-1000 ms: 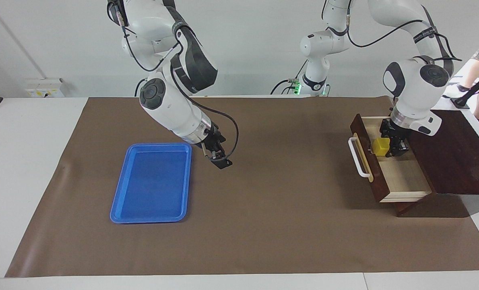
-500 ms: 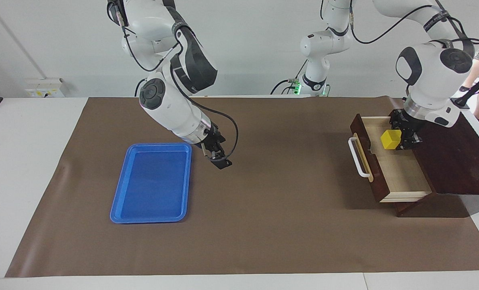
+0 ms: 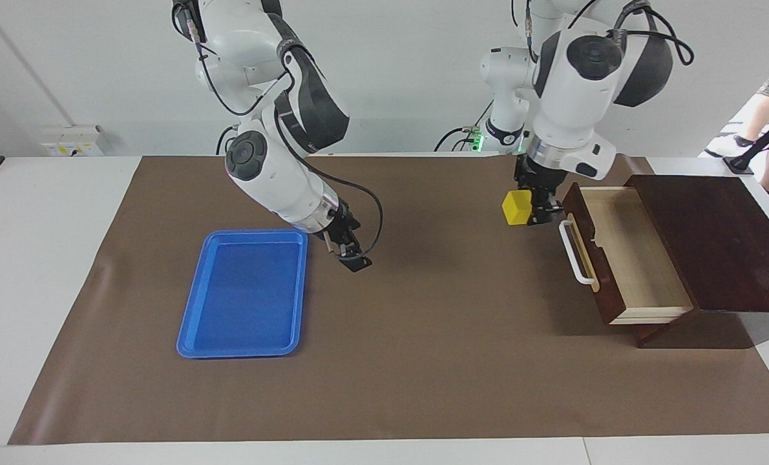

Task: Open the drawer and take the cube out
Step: 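Lift the cube toward the right gripper while the right gripper approaches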

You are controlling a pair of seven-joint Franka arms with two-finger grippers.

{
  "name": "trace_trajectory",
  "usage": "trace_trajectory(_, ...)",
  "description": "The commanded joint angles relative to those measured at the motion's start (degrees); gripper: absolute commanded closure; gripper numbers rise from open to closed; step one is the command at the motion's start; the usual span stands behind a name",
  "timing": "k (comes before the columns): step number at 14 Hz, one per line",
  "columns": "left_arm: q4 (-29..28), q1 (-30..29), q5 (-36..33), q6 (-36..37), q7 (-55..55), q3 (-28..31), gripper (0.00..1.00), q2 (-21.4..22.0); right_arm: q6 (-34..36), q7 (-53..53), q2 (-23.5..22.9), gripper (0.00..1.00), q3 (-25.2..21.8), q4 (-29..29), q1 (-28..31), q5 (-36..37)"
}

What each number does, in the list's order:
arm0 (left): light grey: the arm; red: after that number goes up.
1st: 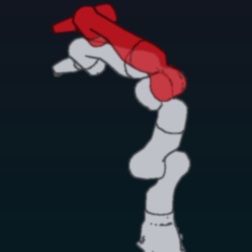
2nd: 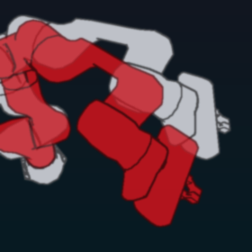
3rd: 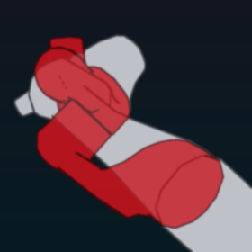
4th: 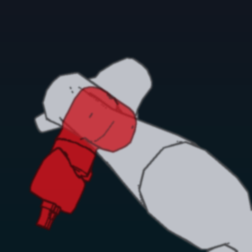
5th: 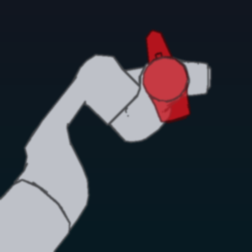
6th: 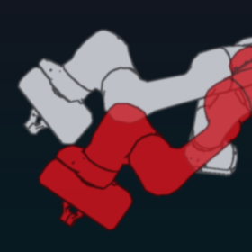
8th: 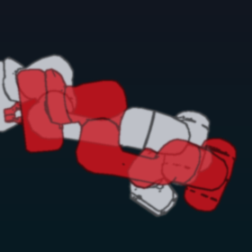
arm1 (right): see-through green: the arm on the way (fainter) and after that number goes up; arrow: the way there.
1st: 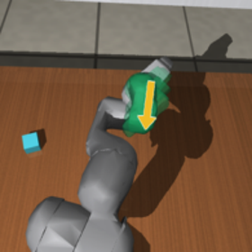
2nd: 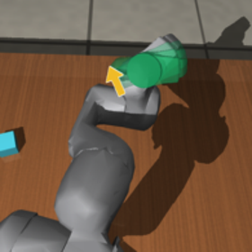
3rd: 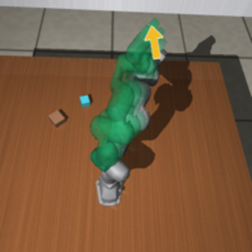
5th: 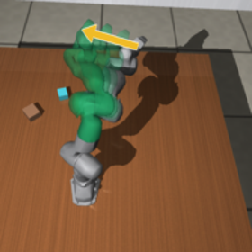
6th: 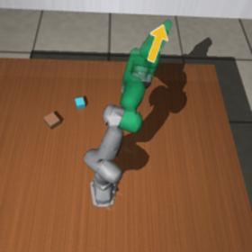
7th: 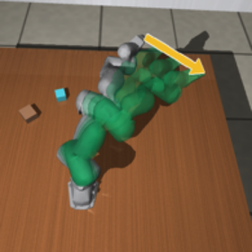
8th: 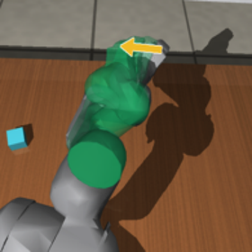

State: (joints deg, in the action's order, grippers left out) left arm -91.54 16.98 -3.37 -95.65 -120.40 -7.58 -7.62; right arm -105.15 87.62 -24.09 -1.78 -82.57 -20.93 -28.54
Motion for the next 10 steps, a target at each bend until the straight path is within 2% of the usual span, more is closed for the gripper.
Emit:
trace_trajectory(1,2.5,6.6,0.4,-3.3,-6.8,1.3,1.0,-6.6,-0.1,-1.4,0.8,0.0,0.1,-1.3,-0.6,0.7)
trace_trajectory(3,-2.2,6.7,0.0,-10.4,-9.7,1.2,1.0,-6.6,-0.1,-1.0,0.8,0.01,0.0,-0.8,-2.8,2.3)
trace_trajectory(4,-3.2,6.7,-0.1,-11.2,-9.7,1.2,1.0,-7.0,-0.1,-1.0,0.7,0.01,0.1,-0.8,-3.2,3.7)
trace_trajectory(10,1.3,11.2,0.3,-10.7,-13.8,1.3,1.0,-11.5,-1.7,1.3,-0.1,0.01,0.3,-0.8,-5.6,3.1)
